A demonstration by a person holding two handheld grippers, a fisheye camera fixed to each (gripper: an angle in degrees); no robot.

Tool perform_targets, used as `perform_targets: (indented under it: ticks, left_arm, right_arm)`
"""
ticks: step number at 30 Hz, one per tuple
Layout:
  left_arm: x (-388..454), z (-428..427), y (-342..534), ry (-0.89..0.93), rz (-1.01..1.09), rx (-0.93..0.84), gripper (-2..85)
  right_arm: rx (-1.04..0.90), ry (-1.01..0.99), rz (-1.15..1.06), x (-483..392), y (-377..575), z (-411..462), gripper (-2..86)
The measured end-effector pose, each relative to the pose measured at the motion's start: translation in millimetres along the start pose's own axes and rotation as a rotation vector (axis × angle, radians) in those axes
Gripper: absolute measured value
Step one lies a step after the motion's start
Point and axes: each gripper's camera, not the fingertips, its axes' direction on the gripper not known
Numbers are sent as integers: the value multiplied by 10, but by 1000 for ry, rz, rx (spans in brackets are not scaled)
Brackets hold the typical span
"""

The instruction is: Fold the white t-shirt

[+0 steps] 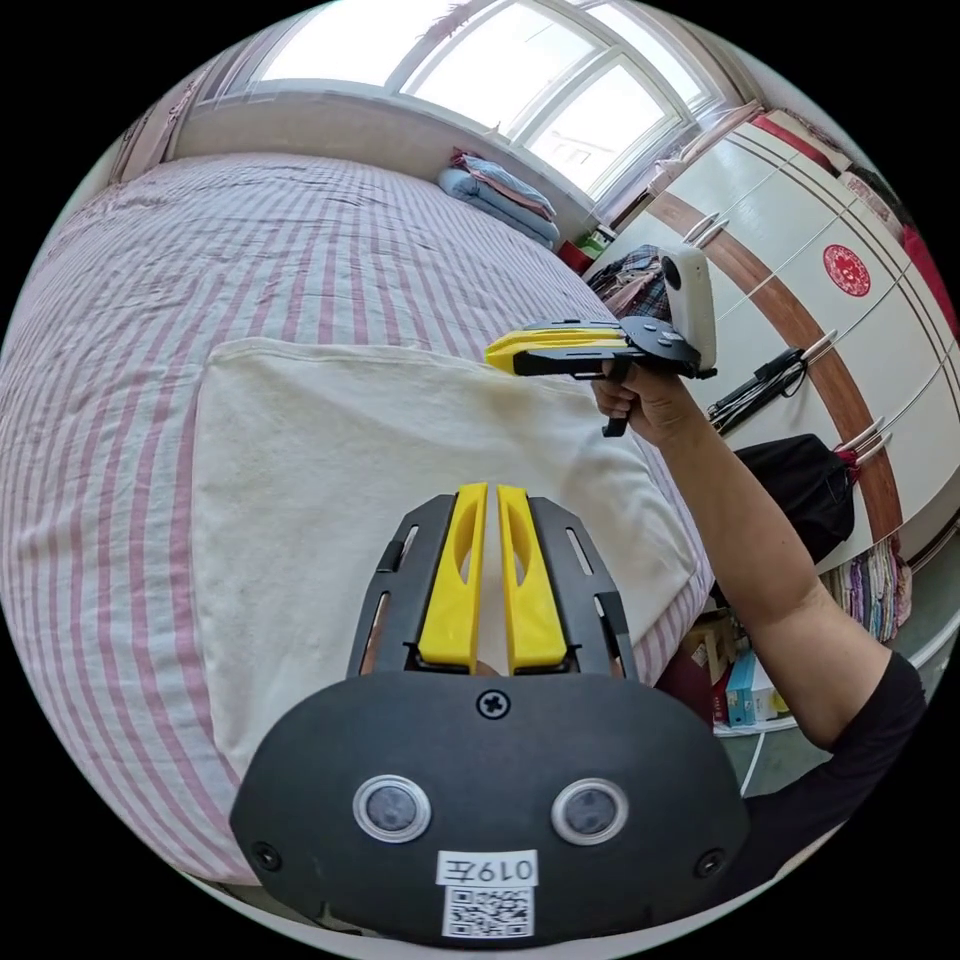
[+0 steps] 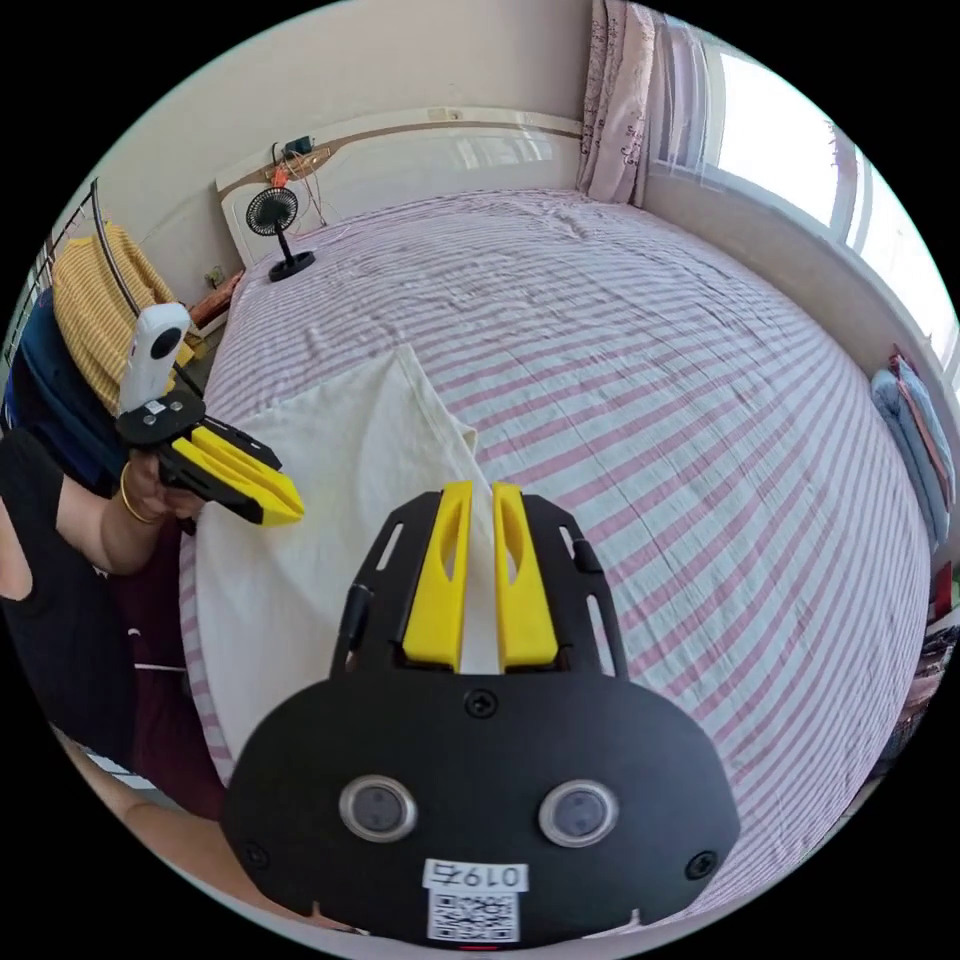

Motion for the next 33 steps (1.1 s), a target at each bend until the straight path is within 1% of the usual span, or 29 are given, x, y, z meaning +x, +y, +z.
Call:
perform_targets:
  ticks: [1, 3, 5, 7, 10, 14, 17, 19, 24, 26, 29, 30, 33]
  left_arm:
    - [-38, -35, -79, -5, 0, 6, 13]
    - [-91, -103, -204, -39, 10, 16, 13]
    - [-143, -171, -399, -114, 48, 29, 13]
    - [-223, -200, -465, -162, 44, 54, 13]
    - [-423, -162, -385, -156, 16, 90, 13]
    - [-621, 4, -364, -173, -11, 62, 13]
    - [-617, 4, -375, -168, 17, 117, 11]
    - [-608, 65, -384, -143, 35, 130, 10]
    - [-644, 355, -459, -145, 37, 72, 8]
    - [-696, 482, -493, -157, 13, 23, 8]
    - [-783, 581, -504, -156, -28, -10, 9]
    - [-799, 589, -505, -151, -36, -11, 9]
    - [-815, 612, -513, -138, -45, -6, 10]
  right_arm:
    - [-15, -22, 5, 64, -41, 22, 78]
    - [-58, -53, 9, 150, -100, 68, 87]
    - [-98, -70, 3, 215, -143, 112, 78]
    - [-130, -68, -20, 255, -169, 138, 36]
    - [-77, -18, -75, 205, -154, 56, 3]
    - [-74, 37, -125, 128, -139, 34, -5]
    - [-52, 26, -172, 84, -118, -10, -7]
    - [-38, 47, -256, -35, -57, -42, -9]
    - [-100, 30, -347, -121, 36, 67, -8]
    - [-123, 38, -332, -77, 29, 114, -6]
    - [-119, -28, -285, 60, -24, 93, 11]
    - [-100, -51, -266, 116, -51, 55, 28]
    - [-18, -88, -207, 274, -131, -47, 36]
